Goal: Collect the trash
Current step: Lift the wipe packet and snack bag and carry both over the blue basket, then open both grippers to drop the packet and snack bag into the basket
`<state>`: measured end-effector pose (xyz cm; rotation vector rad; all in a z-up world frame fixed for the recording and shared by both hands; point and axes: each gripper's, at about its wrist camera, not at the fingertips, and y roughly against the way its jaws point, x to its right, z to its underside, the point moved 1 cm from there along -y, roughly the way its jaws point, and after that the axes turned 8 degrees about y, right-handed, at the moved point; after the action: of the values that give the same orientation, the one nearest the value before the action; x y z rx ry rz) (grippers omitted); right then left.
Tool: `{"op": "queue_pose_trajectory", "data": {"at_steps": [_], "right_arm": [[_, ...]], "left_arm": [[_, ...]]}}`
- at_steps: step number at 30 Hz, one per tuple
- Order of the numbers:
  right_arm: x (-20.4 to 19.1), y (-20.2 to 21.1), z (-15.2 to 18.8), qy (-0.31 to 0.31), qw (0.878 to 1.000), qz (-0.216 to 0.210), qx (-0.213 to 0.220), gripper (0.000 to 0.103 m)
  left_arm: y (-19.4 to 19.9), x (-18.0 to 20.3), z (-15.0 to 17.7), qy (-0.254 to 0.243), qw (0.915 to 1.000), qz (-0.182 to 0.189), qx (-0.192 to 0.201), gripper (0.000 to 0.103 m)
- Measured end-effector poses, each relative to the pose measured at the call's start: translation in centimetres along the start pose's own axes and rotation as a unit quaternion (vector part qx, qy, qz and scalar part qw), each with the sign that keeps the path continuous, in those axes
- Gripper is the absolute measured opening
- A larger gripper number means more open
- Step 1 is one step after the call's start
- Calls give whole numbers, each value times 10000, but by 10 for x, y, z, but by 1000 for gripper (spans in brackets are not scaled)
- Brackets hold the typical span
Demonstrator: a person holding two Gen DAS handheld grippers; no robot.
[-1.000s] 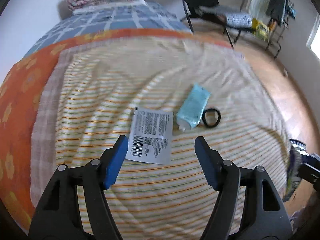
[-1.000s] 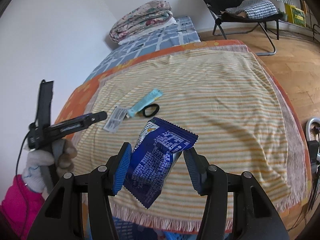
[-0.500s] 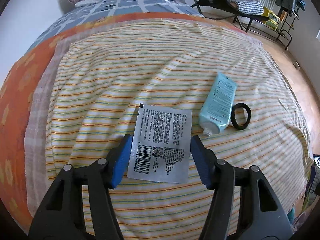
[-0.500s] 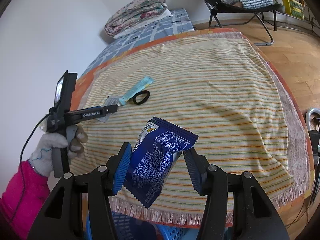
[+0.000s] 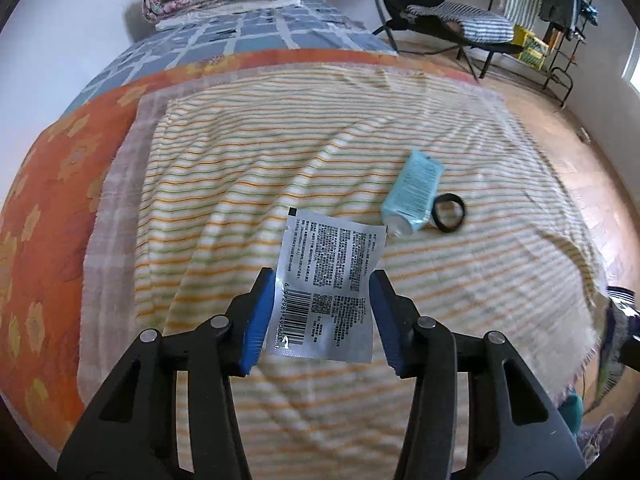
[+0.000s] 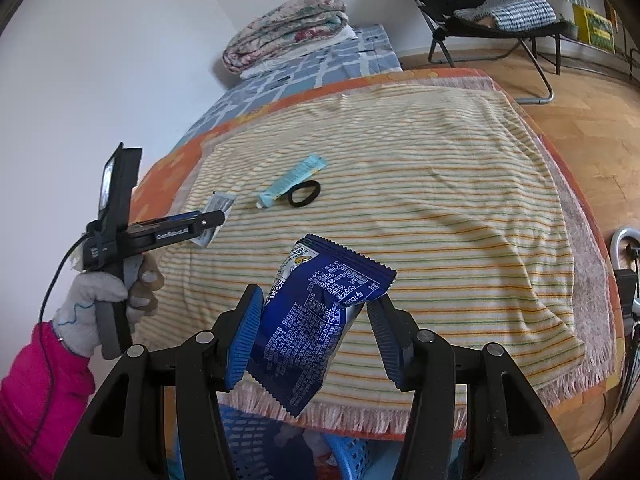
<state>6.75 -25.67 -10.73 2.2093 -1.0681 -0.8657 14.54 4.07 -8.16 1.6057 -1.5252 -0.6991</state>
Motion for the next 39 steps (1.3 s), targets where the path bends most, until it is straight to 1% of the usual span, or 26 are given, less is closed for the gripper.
{"op": "queue_pose_trajectory", "data": {"at_steps": [4, 8, 13, 17, 24, 30, 35, 39], "right_arm": [[-11, 6, 4, 121, 9999, -31, 9, 53], [-24, 12, 11, 342, 9994, -17, -8, 53], [-43, 18, 24, 582, 9983, -48, -79, 53], [-57, 23, 36, 770, 9969, -48, -153, 53], [-77, 28, 70, 1085, 9935, 28, -331, 53], [-85, 27, 96, 1190, 9914, 48, -549, 54], [-88, 25, 117, 1248, 9895, 70, -730, 55], [-85, 21, 131, 1183, 9889, 74, -892, 55]], "left_arm": [[26, -1, 15, -28, 9999, 81, 99, 49], [53, 1, 37, -122, 9996, 162, 193, 49], [86, 5, 70, -186, 9989, 286, 316, 49], [106, 6, 98, -153, 9985, 436, 298, 49], [121, 8, 146, -92, 9979, 629, 118, 49], [129, 15, 185, -143, 9974, 713, -11, 49], [129, 19, 211, -133, 9966, 788, -173, 50], [127, 23, 223, -223, 9967, 748, -234, 51]]}}
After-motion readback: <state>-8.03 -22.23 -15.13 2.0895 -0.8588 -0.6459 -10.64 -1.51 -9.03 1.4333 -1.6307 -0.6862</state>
